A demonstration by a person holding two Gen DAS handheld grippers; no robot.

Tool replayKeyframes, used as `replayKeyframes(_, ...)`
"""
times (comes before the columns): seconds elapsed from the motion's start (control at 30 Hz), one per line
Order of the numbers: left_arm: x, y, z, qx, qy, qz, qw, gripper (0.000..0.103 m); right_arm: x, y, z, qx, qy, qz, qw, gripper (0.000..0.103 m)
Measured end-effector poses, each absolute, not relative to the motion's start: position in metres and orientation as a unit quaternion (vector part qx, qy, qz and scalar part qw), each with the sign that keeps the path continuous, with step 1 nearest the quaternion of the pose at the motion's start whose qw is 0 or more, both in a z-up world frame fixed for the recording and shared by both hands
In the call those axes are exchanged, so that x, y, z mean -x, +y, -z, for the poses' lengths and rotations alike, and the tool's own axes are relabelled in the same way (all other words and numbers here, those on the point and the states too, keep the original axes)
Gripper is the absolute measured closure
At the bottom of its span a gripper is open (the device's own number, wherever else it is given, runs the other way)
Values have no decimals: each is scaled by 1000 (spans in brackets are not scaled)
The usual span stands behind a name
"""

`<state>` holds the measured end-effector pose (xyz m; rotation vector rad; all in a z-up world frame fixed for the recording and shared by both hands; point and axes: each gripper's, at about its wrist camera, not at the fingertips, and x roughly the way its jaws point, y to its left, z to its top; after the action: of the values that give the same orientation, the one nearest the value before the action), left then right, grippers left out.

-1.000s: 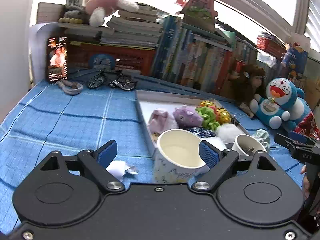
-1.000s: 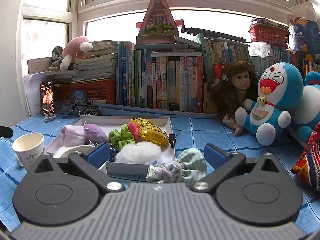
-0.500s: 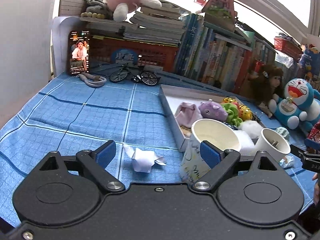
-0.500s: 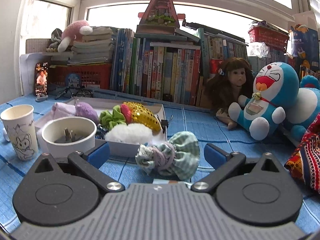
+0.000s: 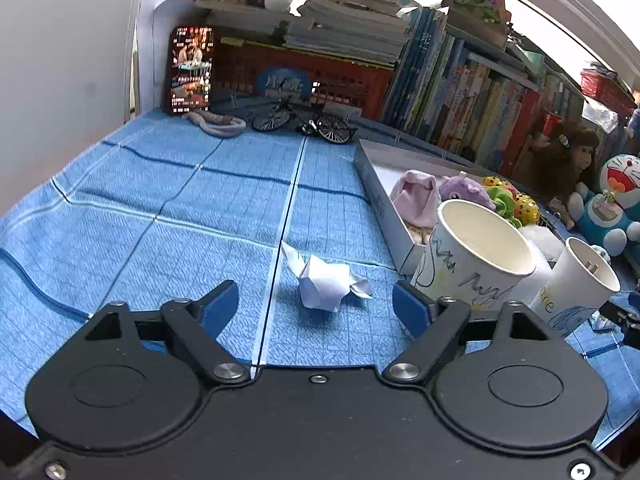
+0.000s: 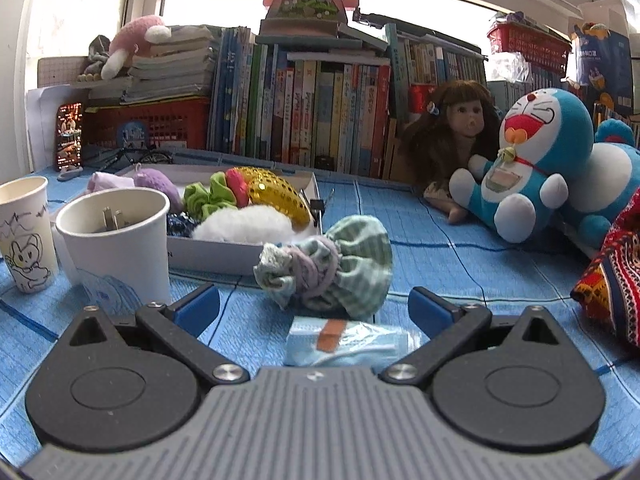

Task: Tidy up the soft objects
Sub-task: 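Move left tool to white paper item while right tool approaches blue mask packet, then close left tool on white paper item while right tool grasps blue mask packet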

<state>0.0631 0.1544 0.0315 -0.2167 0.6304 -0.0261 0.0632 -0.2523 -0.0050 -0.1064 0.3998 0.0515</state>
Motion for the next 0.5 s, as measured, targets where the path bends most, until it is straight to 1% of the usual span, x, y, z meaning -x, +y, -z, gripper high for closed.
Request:
replayKeyframes(0.17, -69, 152, -27, 110, 313, 13, 943, 27, -68, -251, 11, 58, 210, -19, 976, 0)
replayKeyframes(0.33, -77, 150, -22, 118, 319, 10, 941, 33, -72, -250, 16, 55, 222, -18, 973, 0)
replayKeyframes(0.5, -84, 149, -17, 127, 324, 9, 937, 43, -76, -249, 19, 60, 234, -18, 970, 0)
